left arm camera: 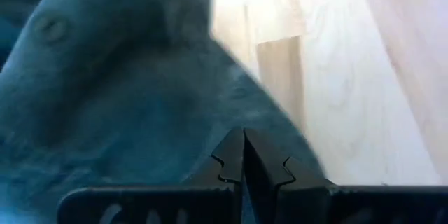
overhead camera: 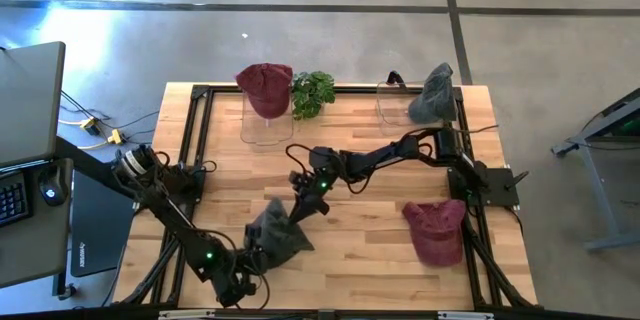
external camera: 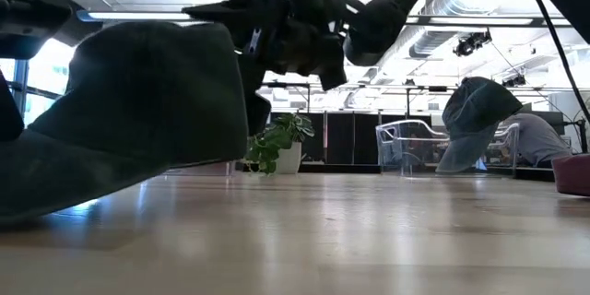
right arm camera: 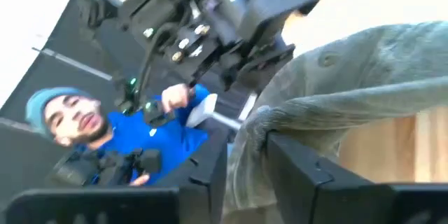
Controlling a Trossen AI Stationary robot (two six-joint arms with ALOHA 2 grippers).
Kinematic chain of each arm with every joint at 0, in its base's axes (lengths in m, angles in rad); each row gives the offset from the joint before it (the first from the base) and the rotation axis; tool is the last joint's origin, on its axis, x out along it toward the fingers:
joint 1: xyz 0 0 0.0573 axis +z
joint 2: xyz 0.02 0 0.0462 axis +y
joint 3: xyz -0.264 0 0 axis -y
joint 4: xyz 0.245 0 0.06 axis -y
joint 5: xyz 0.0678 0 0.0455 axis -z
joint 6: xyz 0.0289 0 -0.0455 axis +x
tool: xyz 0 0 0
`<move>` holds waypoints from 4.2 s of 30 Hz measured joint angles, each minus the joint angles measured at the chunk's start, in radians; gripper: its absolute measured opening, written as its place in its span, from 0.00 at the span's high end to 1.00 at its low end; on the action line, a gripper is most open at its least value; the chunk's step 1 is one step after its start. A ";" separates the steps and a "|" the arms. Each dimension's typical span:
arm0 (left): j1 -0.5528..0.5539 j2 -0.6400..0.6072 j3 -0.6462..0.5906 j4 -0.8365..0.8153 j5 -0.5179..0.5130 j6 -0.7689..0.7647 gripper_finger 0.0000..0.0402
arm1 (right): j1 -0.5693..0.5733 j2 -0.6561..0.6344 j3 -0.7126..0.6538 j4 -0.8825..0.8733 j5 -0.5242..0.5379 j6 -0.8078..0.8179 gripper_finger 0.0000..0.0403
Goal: Pick & Place hat
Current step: Put the black cap into the right transparent bin
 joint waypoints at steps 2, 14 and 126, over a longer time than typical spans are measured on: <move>0.000 0.000 0.001 -0.016 -0.001 -0.021 0.99 | 0.000 -0.001 0.000 0.010 -0.028 -0.005 0.73; -0.013 -0.002 0.002 -0.061 0.007 -0.080 0.99 | 0.013 -0.134 0.000 -0.591 0.517 -0.194 0.71; -0.041 0.005 0.049 -0.253 -0.378 -0.147 0.99 | -0.782 -0.817 0.373 -1.936 1.031 -0.748 0.94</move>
